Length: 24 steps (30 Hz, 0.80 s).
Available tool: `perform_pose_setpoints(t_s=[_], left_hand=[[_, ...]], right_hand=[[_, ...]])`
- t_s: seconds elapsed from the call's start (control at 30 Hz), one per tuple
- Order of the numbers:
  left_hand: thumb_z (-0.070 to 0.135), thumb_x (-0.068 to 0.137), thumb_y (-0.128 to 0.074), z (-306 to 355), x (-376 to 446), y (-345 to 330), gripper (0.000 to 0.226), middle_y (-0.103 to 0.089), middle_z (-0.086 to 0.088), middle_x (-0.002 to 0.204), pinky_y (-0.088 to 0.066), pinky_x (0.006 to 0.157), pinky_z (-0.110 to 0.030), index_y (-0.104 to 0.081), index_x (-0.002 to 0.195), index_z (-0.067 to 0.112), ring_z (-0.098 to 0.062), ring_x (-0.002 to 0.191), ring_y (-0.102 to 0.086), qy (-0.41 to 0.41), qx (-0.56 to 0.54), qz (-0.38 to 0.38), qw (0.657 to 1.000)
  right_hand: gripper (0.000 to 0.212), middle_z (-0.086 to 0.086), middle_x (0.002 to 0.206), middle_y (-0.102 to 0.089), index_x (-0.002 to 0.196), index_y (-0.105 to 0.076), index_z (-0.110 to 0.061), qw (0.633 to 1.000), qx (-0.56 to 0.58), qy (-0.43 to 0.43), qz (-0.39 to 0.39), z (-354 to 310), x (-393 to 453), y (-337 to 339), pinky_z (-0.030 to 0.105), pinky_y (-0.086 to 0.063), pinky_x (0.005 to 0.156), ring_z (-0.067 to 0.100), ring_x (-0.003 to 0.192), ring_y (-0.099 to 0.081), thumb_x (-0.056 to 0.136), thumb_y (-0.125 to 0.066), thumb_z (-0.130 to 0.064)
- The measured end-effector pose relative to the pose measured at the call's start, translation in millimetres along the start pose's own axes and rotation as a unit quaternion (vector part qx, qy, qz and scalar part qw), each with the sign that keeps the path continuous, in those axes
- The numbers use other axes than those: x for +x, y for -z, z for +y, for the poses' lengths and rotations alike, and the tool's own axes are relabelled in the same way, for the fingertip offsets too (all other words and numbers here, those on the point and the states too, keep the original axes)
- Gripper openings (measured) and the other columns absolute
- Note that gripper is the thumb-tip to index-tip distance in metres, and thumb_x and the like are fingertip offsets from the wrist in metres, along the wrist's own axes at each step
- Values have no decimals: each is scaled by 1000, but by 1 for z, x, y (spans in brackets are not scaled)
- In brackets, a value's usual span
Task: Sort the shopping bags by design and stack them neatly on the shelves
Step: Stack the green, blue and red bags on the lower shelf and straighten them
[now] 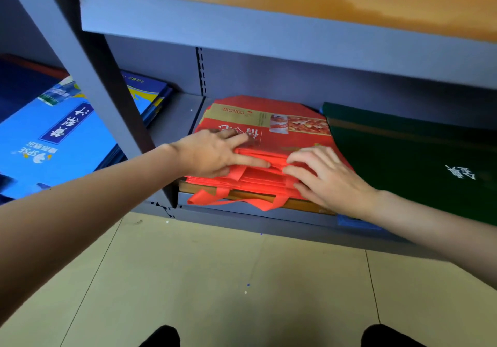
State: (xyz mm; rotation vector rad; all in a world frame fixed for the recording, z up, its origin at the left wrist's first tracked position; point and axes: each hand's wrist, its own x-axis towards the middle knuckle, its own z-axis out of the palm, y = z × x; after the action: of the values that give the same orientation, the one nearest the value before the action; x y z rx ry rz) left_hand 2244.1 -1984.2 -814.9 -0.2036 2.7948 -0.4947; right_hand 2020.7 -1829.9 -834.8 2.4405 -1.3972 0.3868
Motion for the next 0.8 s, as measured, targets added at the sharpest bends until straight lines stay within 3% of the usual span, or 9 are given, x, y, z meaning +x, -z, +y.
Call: perform_pose_setpoints(t_s=[0.07, 0.17, 0.3, 0.43, 0.5, 0.6, 0.7, 0.8], left_hand=[[32, 101, -31, -5, -2, 7, 76, -21, -8, 139, -51, 82, -35, 41, 116, 49, -26, 118, -41, 10, 4, 1, 1000], [29, 102, -27, -6, -2, 14, 75, -21, -8, 138, -51, 78, -34, 44, 112, 50, -25, 114, -44, 18, 4, -6, 1000], [29, 103, -28, 0, 3, 9, 79, -16, -13, 146, -53, 83, -38, 46, 109, 54, -28, 120, -43, 7, 14, -16, 1000], [38, 102, -22, 8, 1, -3, 70, -20, -10, 144, -52, 84, -37, 45, 111, 55, -27, 121, -41, -15, 13, -13, 1000], [48, 100, -18, 9, 0, -4, 64, -20, -9, 145, -52, 82, -35, 44, 113, 55, -27, 123, -41, -18, 13, -15, 1000], [59, 96, -23, 10, 1, -7, 72, -16, -8, 146, -50, 87, -36, 47, 114, 53, -26, 126, -38, -9, 11, -13, 1000], [55, 97, -27, 13, 1, -12, 75, -17, -8, 144, -49, 89, -35, 46, 114, 53, -25, 126, -35, 4, 5, -7, 1000], [49, 100, -18, 14, 1, -12, 64, -16, -9, 146, -49, 91, -36, 44, 115, 53, -27, 130, -32, -4, -2, -14, 1000]], right_hand=[[26, 11, 114, -51, 111, -52, -8, 1000, 9, 3, 17, -2, -5, 4, 42, -38, 90, 30, 102, -49, 85, -52, -8], [46, 13, 118, -57, 116, -58, -3, 998, -31, 16, -52, -12, -21, -1, 41, -36, 98, 30, 107, -52, 71, -62, 0], [64, 17, 128, -57, 126, -56, 4, 975, -107, 9, -194, -21, -40, -18, 44, -24, 108, 30, 118, -55, 69, -73, -18], [73, 23, 131, -54, 125, -55, 6, 969, -115, 21, -218, -27, -43, -22, 44, -31, 110, 33, 121, -54, 64, -79, -27], [73, 25, 130, -54, 123, -57, 5, 967, -120, 22, -223, -28, -41, -21, 46, -37, 104, 34, 119, -55, 62, -80, -28], [70, 26, 130, -54, 122, -60, 2, 969, -120, 5, -217, -24, -36, -17, 46, -41, 102, 35, 116, -57, 62, -80, -28], [61, 22, 125, -58, 118, -63, -2, 970, -117, 6, -211, -20, -31, -15, 41, -41, 103, 32, 109, -61, 63, -78, -25], [42, 16, 115, -65, 108, -67, -6, 976, -116, 35, -180, -18, -27, -13, 38, -32, 102, 28, 101, -64, 69, -70, -20]])
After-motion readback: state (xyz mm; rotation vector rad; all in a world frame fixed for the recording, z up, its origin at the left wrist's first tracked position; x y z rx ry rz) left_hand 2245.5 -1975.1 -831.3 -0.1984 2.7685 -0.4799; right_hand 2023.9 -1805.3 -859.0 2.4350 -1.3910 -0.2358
